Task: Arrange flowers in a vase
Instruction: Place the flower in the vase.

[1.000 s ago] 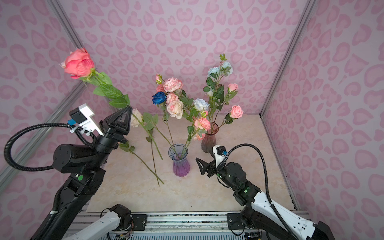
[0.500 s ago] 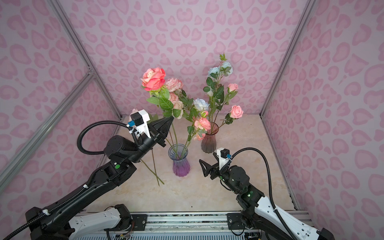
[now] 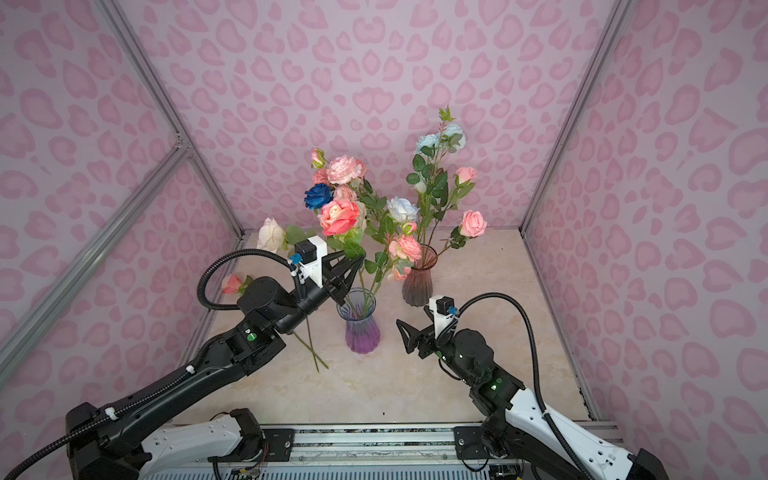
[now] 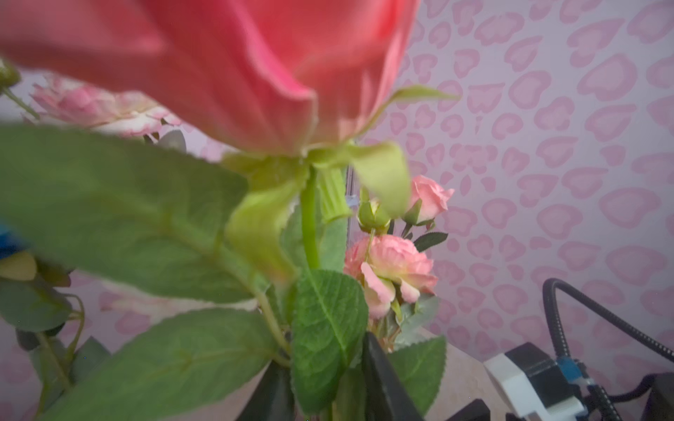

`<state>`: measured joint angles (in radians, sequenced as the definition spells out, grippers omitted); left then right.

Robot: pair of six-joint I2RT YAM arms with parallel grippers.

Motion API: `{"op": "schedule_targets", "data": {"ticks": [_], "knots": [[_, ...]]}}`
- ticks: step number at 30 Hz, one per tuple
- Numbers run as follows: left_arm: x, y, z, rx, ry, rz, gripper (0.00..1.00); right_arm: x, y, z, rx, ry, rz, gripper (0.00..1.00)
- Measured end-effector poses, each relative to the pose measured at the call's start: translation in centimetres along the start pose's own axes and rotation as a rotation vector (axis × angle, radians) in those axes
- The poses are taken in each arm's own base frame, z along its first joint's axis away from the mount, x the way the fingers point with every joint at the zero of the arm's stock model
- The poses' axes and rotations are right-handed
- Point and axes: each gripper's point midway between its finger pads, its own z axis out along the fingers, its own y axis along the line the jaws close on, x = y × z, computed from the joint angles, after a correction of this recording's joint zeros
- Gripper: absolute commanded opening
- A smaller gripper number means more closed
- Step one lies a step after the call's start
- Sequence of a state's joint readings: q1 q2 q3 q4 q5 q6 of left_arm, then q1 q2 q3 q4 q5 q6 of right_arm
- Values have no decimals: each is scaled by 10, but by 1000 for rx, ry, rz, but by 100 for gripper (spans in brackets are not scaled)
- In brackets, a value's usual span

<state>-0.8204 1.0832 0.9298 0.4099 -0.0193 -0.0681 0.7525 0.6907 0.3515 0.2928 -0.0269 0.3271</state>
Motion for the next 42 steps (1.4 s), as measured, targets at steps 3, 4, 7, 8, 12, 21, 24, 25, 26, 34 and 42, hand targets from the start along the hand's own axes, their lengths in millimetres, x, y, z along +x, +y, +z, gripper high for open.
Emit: {"op": "schedule_targets", "data": {"ticks": [3,4,7,8,12,21,24,25,26,34,42], "knots": [[11,3,-7,-18,40,-2,47,-2,1,-2,-2,-8,-2,94],[12,4,-10,-26,49,-2,52,-3,1,-2,-3,-10,-2,94],[11,13,-19,-77,71,-3,73,-2,0,-2,-1,-8,-2,94],[10,16,-22,-100,84,3,79,-2,0,-2,-1,-7,-2,94],[3,32,-34,-194,141,35,98,0,-1,-2,1,-4,-1,94],[37,44,-58,-258,411,79,98,4,-2,-2,4,-1,3,94],[37,39,-55,-231,474,88,98,2,-2,-3,3,-5,3,95],[40,39,-54,-230,493,92,98,2,-2,-3,3,-5,3,95],[43,37,-54,-217,516,97,98,2,-2,-3,3,-6,3,95],[0,22,-68,-136,508,119,98,1,-2,-5,3,-17,11,95],[-35,9,-77,-64,489,127,97,-1,-2,-5,2,-28,12,95]]}}
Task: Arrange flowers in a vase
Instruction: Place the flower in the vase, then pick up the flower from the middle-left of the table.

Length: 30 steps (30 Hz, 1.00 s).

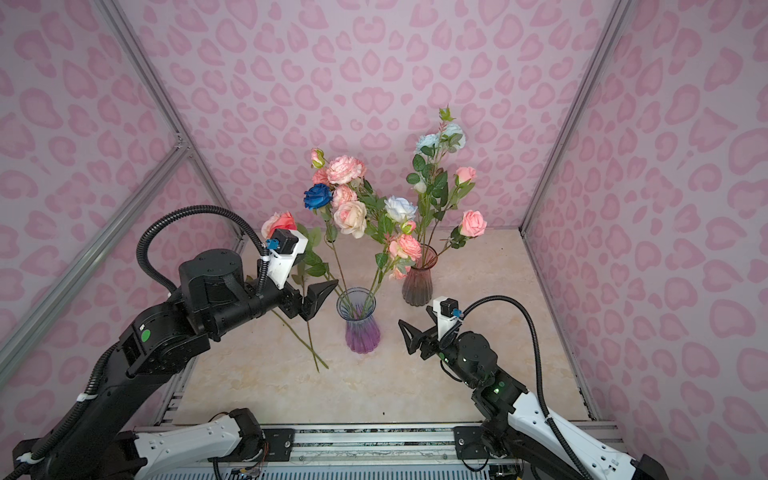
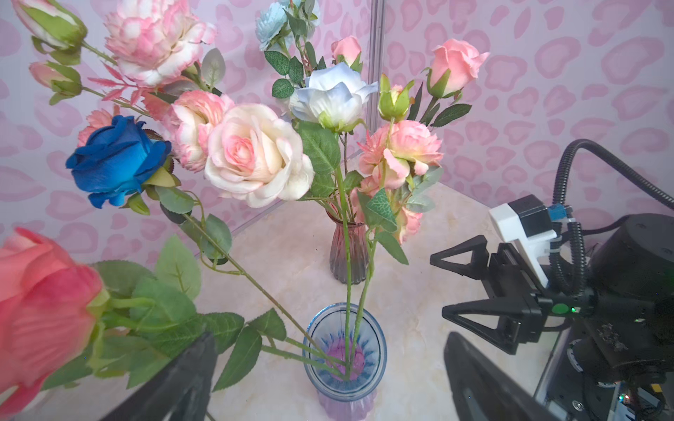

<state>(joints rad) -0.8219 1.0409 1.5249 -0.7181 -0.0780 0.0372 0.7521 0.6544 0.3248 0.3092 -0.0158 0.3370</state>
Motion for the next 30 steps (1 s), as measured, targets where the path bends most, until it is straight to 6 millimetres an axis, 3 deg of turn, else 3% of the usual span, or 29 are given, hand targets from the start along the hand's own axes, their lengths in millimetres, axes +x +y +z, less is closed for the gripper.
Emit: {"op": "schedule_targets", "data": {"ticks": [5,10,13,14,15,16,17,20,23,27,30], "knots": [[15,10,-33,-50,-69,-28,97,2,-1,0,2,6,0,94],[45,57,-75,-312,-219,-172,98,4,-1,1,3,10,0,94],[56,88,-109,-483,-330,-305,79,8,-2,2,5,19,-1,94],[63,98,-118,-541,-350,-340,62,10,-2,3,5,25,-1,93],[70,106,-126,-598,-366,-379,35,10,-2,4,5,28,-2,93],[76,113,-131,-644,-376,-413,26,11,-3,5,6,30,-1,93],[83,120,-136,-693,-384,-445,25,12,-3,6,5,31,2,93],[111,135,-136,-837,-370,-517,35,15,-2,8,2,40,7,93],[136,139,-118,-915,-306,-537,45,18,-3,11,2,51,7,93],[160,159,-101,-1023,-244,-598,47,18,-2,11,-3,52,6,93],[193,186,-85,-1083,-189,-718,46,13,0,7,-8,32,4,93]]}}
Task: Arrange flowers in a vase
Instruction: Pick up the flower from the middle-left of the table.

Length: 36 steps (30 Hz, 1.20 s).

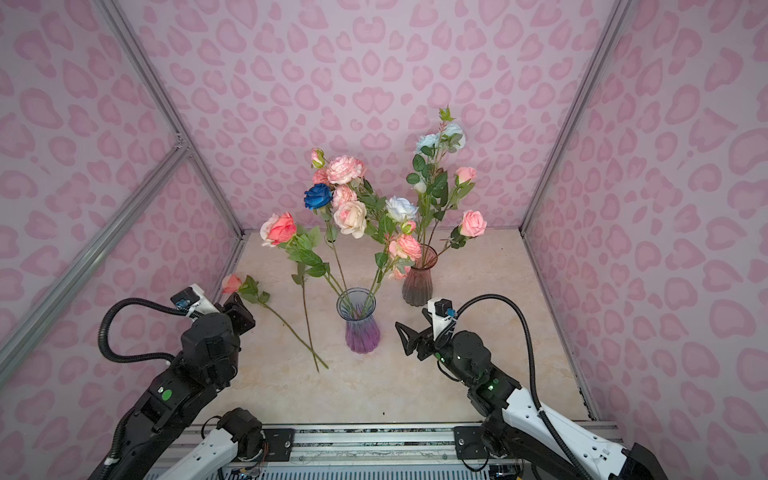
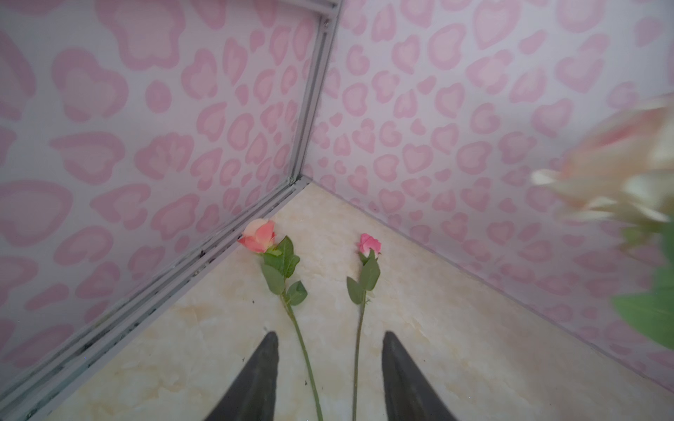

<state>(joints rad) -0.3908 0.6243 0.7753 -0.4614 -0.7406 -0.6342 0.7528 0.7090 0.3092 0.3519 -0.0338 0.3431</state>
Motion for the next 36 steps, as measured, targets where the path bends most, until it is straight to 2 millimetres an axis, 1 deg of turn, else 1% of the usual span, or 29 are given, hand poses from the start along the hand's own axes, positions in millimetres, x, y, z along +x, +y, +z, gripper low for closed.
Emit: {"op": "schedule_targets", "data": {"ticks": [1,3,5,6,8,11,13,16,18,21,27,28,29,30,32,36], "knots": [[9,3,12,-15,37,-21,45,0,0,-1,-1,-5,-1,94],[39,7,42,-33,165,-76,42,0,-2,-4,5,-11,-6,94],[69,4,64,-23,287,-128,43,-2,-2,-7,8,-23,-9,94],[82,2,72,-23,344,-152,45,-3,-3,-8,8,-27,-10,94],[100,0,89,-34,417,-210,45,-1,-4,-10,13,-24,-13,94],[120,13,116,-120,503,-292,45,2,-7,-12,25,-19,-18,94],[130,20,133,-180,539,-320,45,5,-10,-12,33,-11,-22,95],[144,20,159,-236,590,-337,45,7,-15,-11,50,-8,-24,94],[159,19,175,-263,636,-337,44,8,-17,-10,57,-4,-29,94],[177,23,190,-310,679,-334,44,10,-19,-9,65,5,-31,94],[201,42,202,-414,709,-322,40,15,-22,-9,71,10,-38,94],[204,45,204,-428,713,-319,39,15,-22,-9,72,11,-38,94],[208,47,206,-438,719,-316,33,15,-22,-9,73,12,-38,94],[211,50,208,-449,718,-313,31,15,-22,-9,73,13,-38,94],[210,50,214,-440,699,-319,30,16,-23,-9,74,14,-38,94],[208,50,225,-426,663,-314,15,15,-22,-9,71,13,-37,94]]}}
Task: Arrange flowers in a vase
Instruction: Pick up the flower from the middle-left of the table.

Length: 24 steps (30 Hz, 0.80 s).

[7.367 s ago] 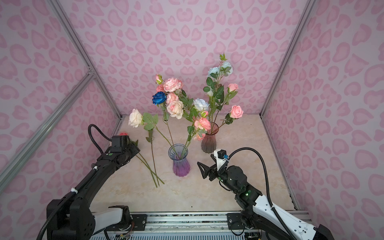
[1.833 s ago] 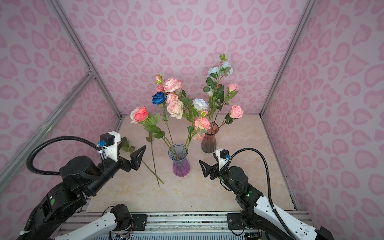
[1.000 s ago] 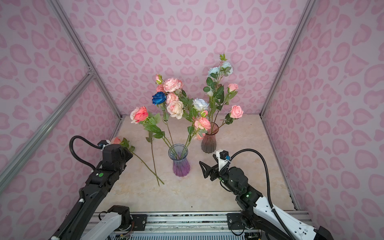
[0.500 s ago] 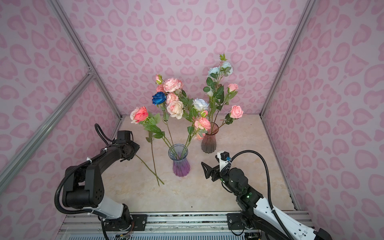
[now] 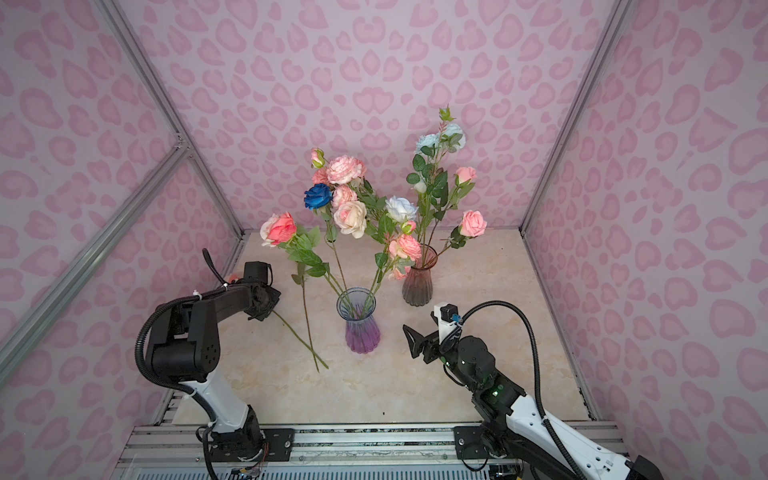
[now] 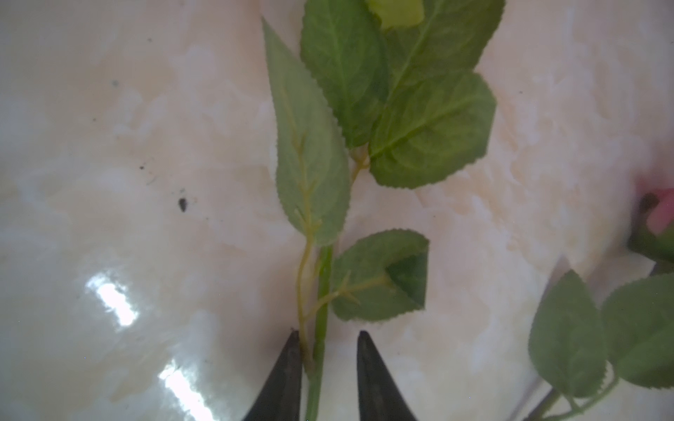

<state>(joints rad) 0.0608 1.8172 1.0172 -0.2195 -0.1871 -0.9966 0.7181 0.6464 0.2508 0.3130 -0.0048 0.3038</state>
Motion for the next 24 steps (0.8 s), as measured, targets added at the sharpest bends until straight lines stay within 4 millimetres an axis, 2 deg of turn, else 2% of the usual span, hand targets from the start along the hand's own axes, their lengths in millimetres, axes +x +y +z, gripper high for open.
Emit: {"op": "schedule_targets", "data": {"ticks": [5,7,14,19,24], "knots": [[-2,-2,0,9,0,22,11,-1,1,0,-4,-1,4,94],[-1,1,-3,1,6,30,4,-4,2,-1,-6,-8,4,94],[-1,6,-20,15,1,59,4,-10,3,-3,-11,-26,6,94],[-19,-5,-60,90,-64,67,3,-10,3,-4,-12,-26,6,94],[-43,-18,-120,207,-167,77,3,-11,6,-2,-25,-20,18,94]]}}
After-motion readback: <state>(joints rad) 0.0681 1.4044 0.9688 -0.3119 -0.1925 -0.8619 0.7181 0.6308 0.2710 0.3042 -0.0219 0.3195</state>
